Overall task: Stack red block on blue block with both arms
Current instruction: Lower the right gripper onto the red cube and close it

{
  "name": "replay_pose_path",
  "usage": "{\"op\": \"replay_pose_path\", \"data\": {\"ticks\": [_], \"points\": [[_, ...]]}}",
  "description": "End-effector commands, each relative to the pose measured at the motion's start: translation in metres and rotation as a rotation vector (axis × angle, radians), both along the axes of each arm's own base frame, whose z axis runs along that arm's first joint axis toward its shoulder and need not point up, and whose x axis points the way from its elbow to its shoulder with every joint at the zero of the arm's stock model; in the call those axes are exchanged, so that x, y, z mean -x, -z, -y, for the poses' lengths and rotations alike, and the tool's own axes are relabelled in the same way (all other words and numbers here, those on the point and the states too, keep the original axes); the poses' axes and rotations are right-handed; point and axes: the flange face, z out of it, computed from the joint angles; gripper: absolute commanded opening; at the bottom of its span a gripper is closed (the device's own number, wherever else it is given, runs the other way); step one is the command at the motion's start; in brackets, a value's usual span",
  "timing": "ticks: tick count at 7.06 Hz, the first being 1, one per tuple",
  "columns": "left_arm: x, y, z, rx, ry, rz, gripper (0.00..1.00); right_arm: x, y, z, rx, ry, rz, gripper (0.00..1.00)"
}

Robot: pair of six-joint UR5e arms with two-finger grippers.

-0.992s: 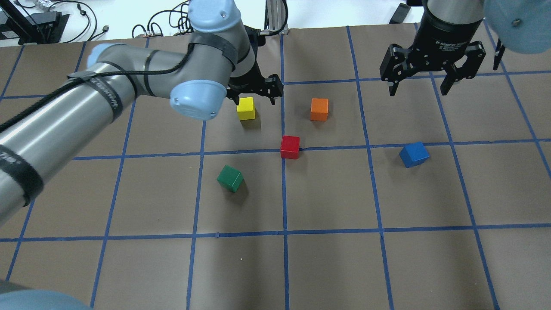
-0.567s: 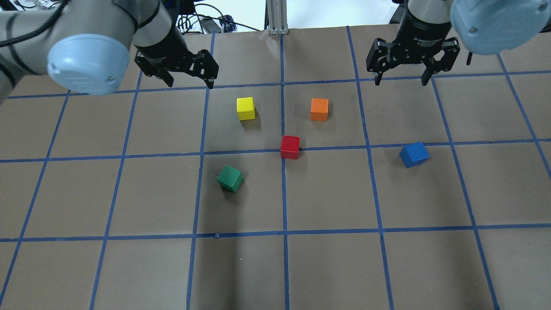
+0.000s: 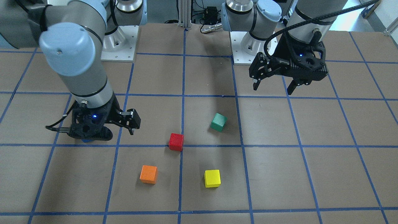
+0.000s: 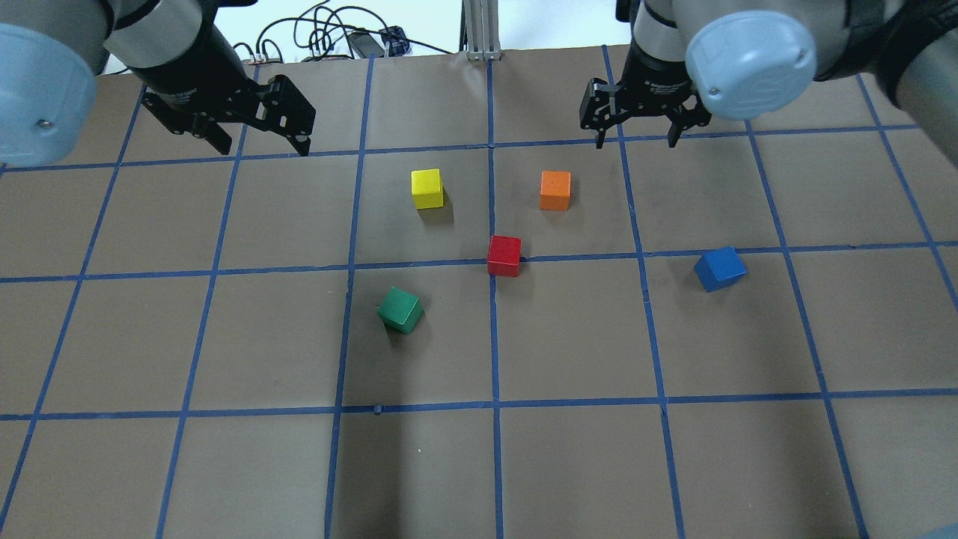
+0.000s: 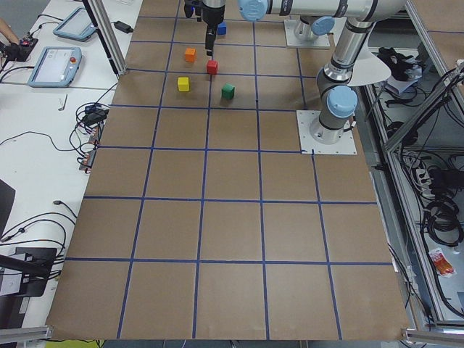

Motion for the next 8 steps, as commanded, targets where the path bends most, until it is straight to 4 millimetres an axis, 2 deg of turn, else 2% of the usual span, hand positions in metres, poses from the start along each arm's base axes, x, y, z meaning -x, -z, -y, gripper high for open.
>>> {"op": "replay_pose_path", "data": {"ticks": [1,3,4,6,7,8], "points": [[0.001,-0.003,-0.015,-0.021,-0.01,0.008,1.0,-0.051,0.047,-0.006,-0.052,-0.03,-0.009,1.0],[0.005,0.002,-0.019,-0.06,-0.026,0.004,1.0,-0.076,0.081,-0.007,-0.083,-0.07,-0.003,1.0],[0.008,-0.003,-0.018,-0.051,-0.03,0.008,1.0,-0.082,0.092,-0.005,-0.075,-0.076,-0.001,1.0],[0.007,-0.001,-0.027,-0.086,-0.029,0.022,1.0,-0.082,0.119,-0.004,-0.117,-0.076,-0.011,1.0],[0.005,-0.006,-0.023,-0.079,-0.032,0.033,1.0,-0.083,0.123,-0.003,-0.123,-0.076,-0.011,1.0],[0.003,-0.014,-0.017,-0.074,-0.034,0.062,1.0,-0.09,0.128,-0.004,-0.143,-0.075,0.061,1.0]]}}
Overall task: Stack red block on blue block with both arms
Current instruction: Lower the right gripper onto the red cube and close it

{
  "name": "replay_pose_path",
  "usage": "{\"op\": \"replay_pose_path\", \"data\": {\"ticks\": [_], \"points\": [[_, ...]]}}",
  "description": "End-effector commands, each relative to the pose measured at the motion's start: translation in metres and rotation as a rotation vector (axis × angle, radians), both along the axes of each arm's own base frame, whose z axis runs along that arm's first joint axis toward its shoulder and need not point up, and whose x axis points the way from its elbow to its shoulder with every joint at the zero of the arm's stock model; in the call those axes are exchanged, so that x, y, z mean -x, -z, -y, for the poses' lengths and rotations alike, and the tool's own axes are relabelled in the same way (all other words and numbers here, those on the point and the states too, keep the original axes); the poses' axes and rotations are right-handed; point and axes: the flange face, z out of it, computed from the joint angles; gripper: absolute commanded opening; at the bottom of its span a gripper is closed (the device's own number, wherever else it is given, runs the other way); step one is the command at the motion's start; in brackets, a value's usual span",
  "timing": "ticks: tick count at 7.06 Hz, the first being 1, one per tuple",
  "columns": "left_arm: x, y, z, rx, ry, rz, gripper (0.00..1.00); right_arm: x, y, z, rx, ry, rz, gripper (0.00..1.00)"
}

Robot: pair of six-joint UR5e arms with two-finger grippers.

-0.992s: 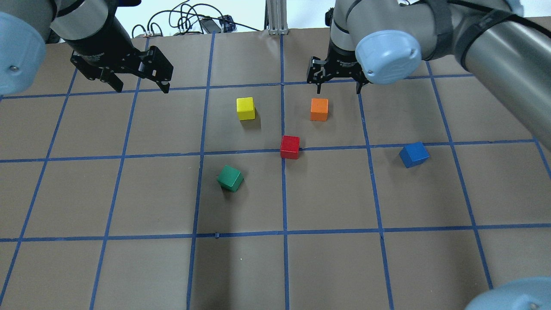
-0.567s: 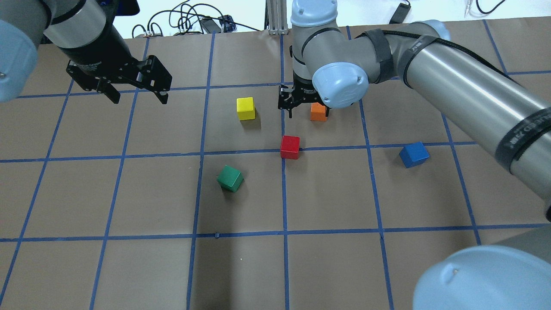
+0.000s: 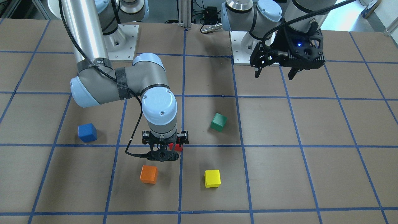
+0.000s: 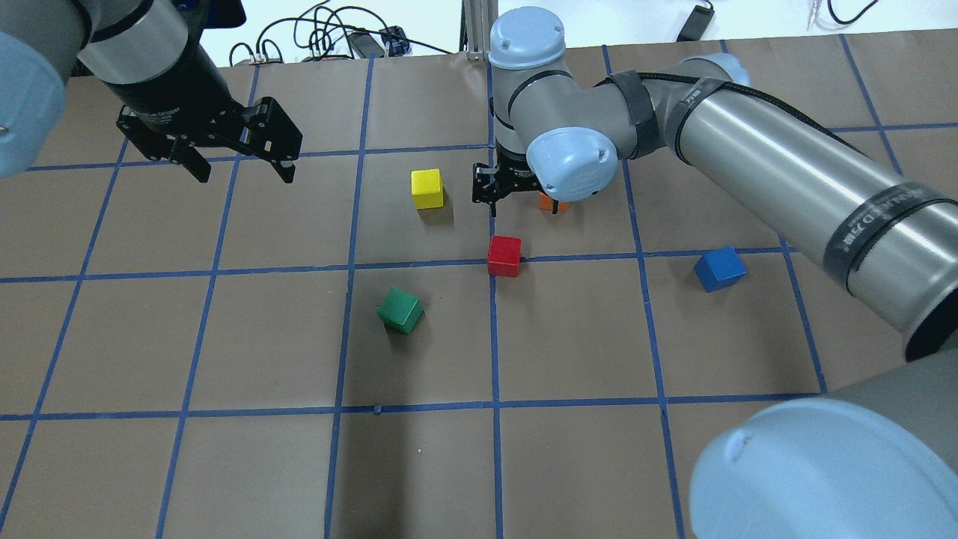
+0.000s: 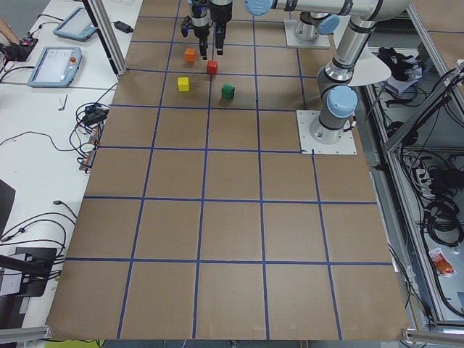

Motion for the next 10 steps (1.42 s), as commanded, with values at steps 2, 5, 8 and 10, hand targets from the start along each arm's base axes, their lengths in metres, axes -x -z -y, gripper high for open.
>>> {"op": "replay_pose_path", "data": {"ticks": [2,5,8,10], "points": [[-0.002,-0.004,0.01,-0.017,0.0,0.026,1.0,-0.01,0.032,0.001,-0.05,0.009,0.085,1.0],[0.0,-0.005,0.02,0.012,-0.002,0.019,1.0,-0.005,0.055,-0.015,-0.088,0.014,0.075,0.9],[0.001,-0.004,0.019,0.01,-0.003,0.018,1.0,-0.007,0.052,-0.016,-0.094,0.075,0.088,0.0],[0.002,-0.002,0.018,0.006,0.0,0.018,1.0,-0.002,0.031,-0.011,-0.056,0.075,0.085,0.0]]}}
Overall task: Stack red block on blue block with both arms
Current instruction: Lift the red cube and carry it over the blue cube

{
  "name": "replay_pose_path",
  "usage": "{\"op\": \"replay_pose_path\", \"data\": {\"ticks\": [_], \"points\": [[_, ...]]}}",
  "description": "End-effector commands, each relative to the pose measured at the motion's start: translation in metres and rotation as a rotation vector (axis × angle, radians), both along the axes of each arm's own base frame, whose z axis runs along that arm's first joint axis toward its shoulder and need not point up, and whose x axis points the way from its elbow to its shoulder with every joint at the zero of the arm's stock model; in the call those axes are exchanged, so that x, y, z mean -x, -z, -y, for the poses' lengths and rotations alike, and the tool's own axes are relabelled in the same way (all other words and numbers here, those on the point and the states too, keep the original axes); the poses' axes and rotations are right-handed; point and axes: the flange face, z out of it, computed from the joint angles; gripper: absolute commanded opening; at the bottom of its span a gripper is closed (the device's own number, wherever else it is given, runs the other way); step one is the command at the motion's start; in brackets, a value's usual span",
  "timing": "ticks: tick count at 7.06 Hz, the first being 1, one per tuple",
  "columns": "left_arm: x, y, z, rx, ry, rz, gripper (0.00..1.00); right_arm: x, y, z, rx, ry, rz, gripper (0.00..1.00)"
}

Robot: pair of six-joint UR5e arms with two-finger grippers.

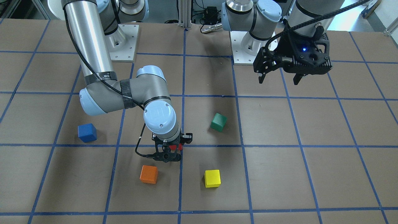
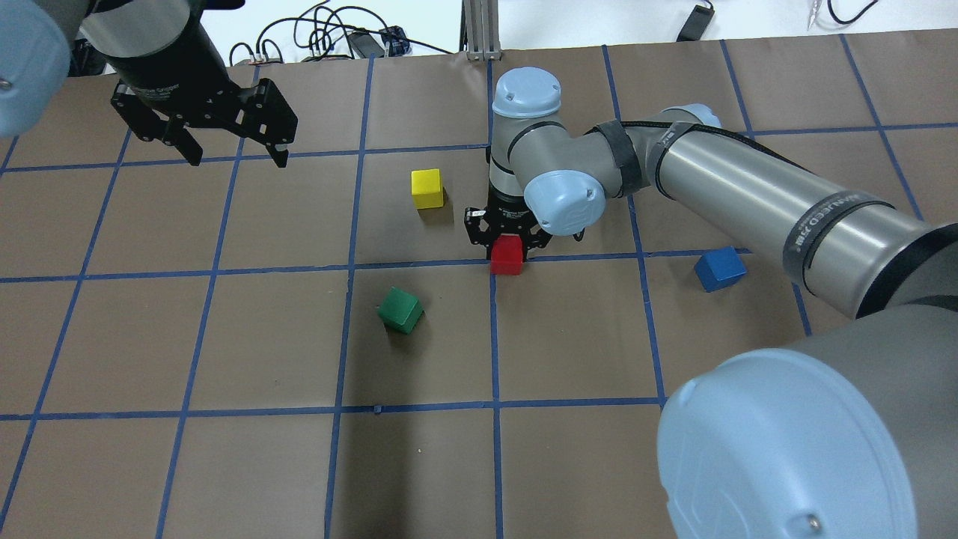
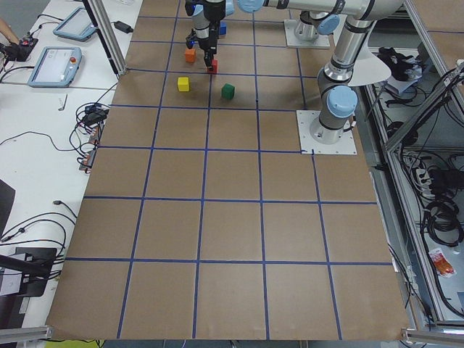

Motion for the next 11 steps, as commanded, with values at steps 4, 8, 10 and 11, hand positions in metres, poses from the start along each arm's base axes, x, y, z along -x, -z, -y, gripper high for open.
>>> {"op": "replay_pose_path", "data": {"ticks": [4,8,10,11], "points": [[0.001,0.001,-0.001,-0.002,0.0,-0.002,1.0,0.112,-0.125,0.029,0.032,0.045,0.012,0.0],[0.0,-0.002,-0.001,0.014,0.0,0.0,1.0,0.256,-0.138,0.019,-0.022,-0.125,0.026,0.0],[0.002,-0.005,-0.003,0.021,0.002,-0.003,1.0,0.29,-0.112,-0.017,-0.036,-0.222,-0.064,0.0],[0.002,-0.007,-0.002,0.035,0.005,-0.003,1.0,0.296,-0.098,-0.017,0.033,-0.265,-0.08,0.0]]}}
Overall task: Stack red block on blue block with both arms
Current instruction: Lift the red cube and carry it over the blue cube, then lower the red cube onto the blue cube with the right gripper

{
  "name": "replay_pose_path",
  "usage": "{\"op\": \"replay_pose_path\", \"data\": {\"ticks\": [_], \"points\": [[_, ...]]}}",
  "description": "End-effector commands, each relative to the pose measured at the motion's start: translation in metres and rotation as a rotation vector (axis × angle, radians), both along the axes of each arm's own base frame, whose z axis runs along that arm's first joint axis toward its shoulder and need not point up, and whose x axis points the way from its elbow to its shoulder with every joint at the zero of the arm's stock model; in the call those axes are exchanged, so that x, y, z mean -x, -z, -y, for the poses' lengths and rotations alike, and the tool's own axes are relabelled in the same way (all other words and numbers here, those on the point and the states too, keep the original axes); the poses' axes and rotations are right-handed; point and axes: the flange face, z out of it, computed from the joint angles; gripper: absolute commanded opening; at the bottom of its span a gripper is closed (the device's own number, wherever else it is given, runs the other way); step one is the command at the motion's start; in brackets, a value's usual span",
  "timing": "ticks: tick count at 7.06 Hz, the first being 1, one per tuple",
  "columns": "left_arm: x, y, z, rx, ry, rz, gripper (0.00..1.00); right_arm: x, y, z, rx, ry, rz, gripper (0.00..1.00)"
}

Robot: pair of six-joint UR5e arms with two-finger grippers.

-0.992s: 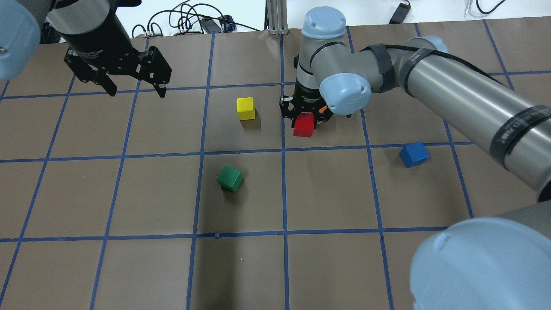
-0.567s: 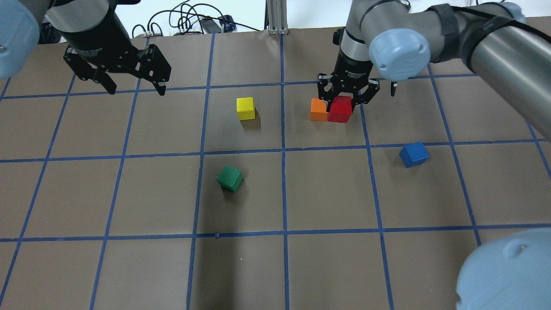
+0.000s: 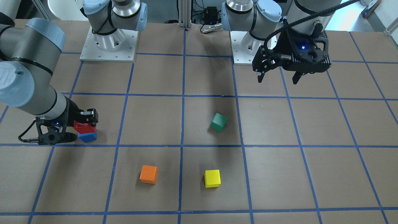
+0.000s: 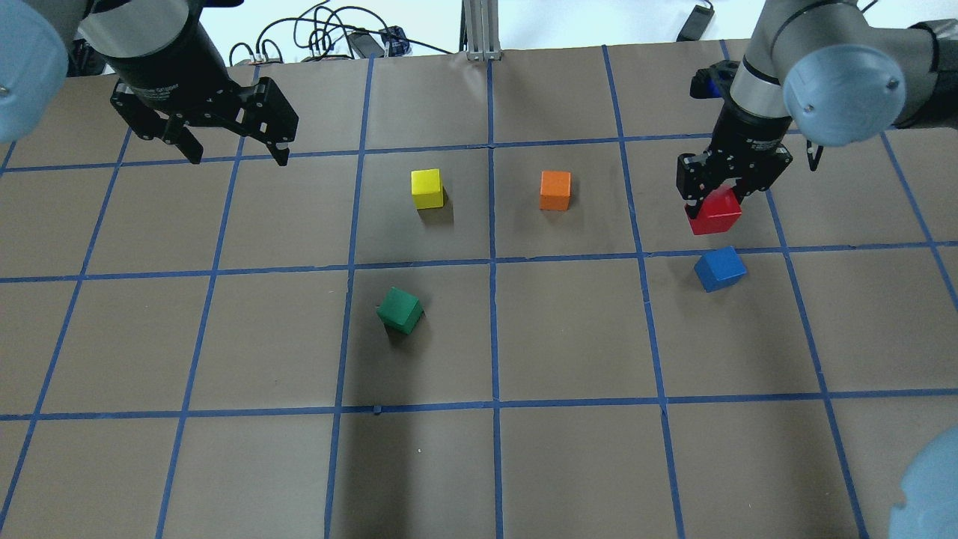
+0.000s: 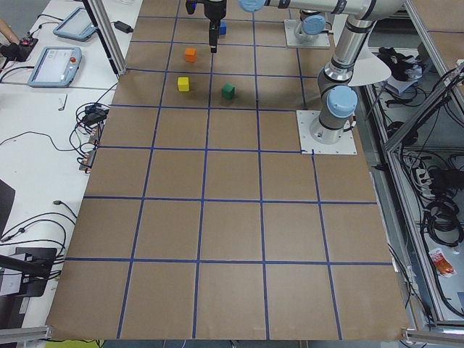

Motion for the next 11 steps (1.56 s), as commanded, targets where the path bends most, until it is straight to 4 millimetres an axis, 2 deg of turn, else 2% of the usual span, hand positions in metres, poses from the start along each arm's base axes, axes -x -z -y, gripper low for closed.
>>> {"op": "replay_pose_path", "data": {"ticks": [1,2,4,6,8,10,11], "points": [[0.0,0.001,0.002,0.011,0.0,-0.001,1.0,0.02,0.036,-0.018,0.046,-0.096,-0.018,0.0],[0.0,0.0,0.0,0.013,0.001,-0.001,1.0,0.031,0.042,-0.017,0.087,-0.116,-0.023,0.0],[0.001,-0.002,-0.001,0.019,0.003,0.0,1.0,0.029,0.054,-0.022,0.069,-0.115,-0.002,0.0],[0.001,-0.001,0.0,0.016,0.004,0.001,1.0,0.029,0.056,-0.023,0.064,-0.119,-0.003,0.0],[0.002,-0.001,-0.002,0.014,0.021,0.0,1.0,0.029,0.067,-0.032,0.039,-0.12,-0.004,0.0],[0.014,0.002,-0.007,0.02,0.044,0.003,1.0,0.029,0.067,-0.032,0.046,-0.132,-0.004,0.0],[0.014,0.005,-0.003,0.037,0.036,0.003,1.0,0.029,0.067,-0.031,0.047,-0.135,-0.005,0.0]]}}
